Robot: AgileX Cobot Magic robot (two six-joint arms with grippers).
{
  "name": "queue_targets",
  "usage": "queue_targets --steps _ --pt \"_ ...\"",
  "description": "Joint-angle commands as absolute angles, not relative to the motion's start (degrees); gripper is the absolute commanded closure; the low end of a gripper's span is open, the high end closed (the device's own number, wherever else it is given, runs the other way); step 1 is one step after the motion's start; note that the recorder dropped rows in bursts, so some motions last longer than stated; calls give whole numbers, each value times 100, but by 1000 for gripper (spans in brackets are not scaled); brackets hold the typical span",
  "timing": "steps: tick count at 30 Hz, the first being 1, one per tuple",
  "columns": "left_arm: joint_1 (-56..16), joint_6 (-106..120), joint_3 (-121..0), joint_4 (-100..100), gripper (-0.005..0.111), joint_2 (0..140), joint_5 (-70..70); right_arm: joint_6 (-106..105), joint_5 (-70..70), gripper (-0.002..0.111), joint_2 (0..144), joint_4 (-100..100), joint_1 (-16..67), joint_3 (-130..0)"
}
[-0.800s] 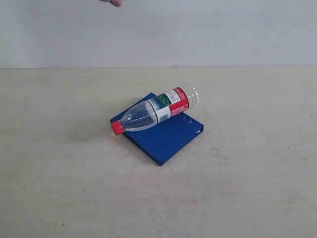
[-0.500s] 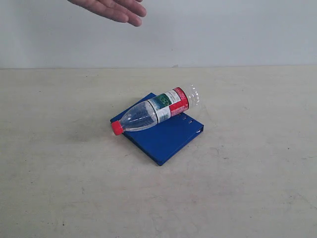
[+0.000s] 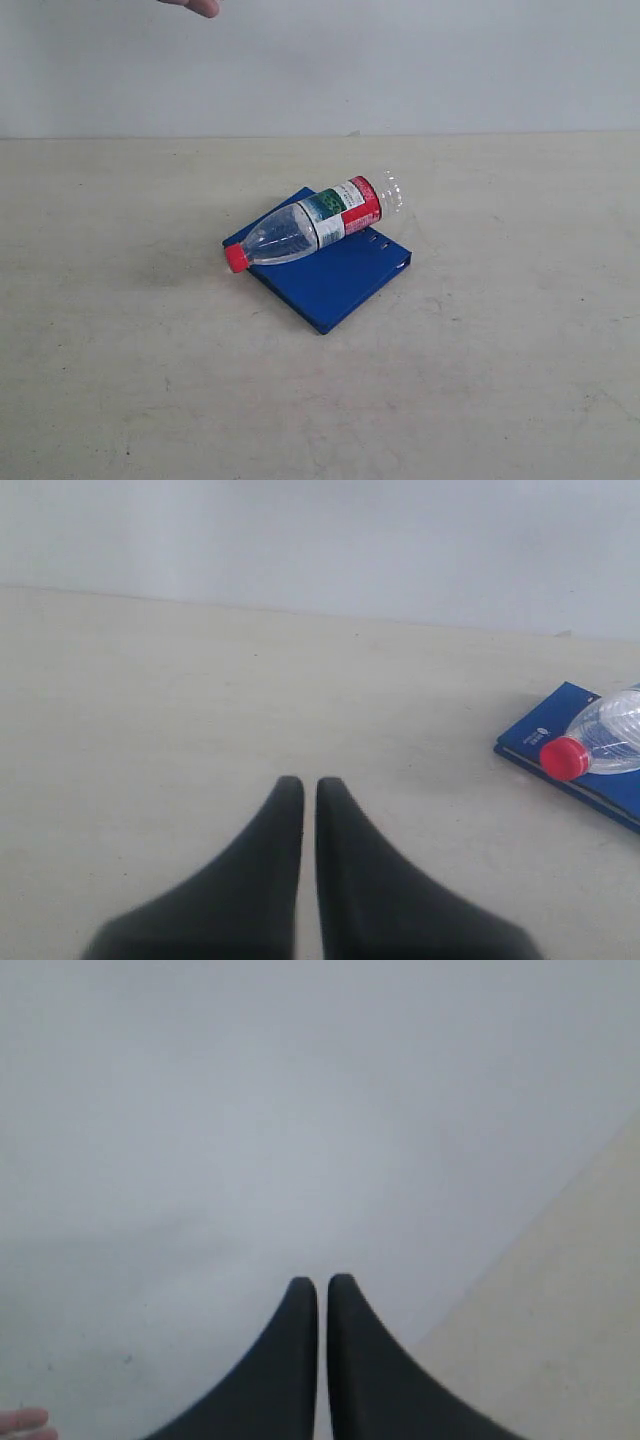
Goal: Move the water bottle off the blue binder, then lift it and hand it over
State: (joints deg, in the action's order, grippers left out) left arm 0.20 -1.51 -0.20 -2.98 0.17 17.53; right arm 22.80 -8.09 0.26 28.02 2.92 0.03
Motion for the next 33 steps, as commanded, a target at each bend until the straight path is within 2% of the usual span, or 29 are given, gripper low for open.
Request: queue_targets --steps 1,4,7,8,12,14,16,20,24,30,32,33 --pt "-5 -139 0 -360 102 0 1687 2519 -2183 109 0 2827 303 0" --pt "-5 -139 0 -360 102 0 1687 3004 -1814 109 0 1760 422 -387" --pt "-5 -139 0 -360 102 0 1687 4742 -1325 109 422 -1766 714 -1204" --pt "-5 -139 0 -360 102 0 1687 5689 -1682 109 769 -3535 855 -1406" --pt "-5 -139 0 -360 102 0 1687 7653 -3903 109 2766 -7832 1221 -2170" --pt "-5 -139 0 -360 102 0 1687 7756 -5023 109 4028 -8893 1364 -2526" --pt "-5 -139 0 -360 102 0 1687 7741 -5245 109 5101 -9280 1504 -2779" --pt "-5 -139 0 -360 102 0 1687 7470 -4675 106 7010 -9438 2028 -3422" --pt "-5 -139 0 -360 102 0 1687 6905 -3922 89 8039 -9617 2940 -4165" --pt "-5 -139 0 -360 102 0 1687 5615 -335 51 9078 -9995 4785 -5051" --pt "-5 -139 0 -360 102 0 1687 5383 1230 44 9644 -9995 5389 -5356" --pt "-5 -139 0 -360 102 0 1687 5283 1816 45 10093 -9995 5647 -5543"
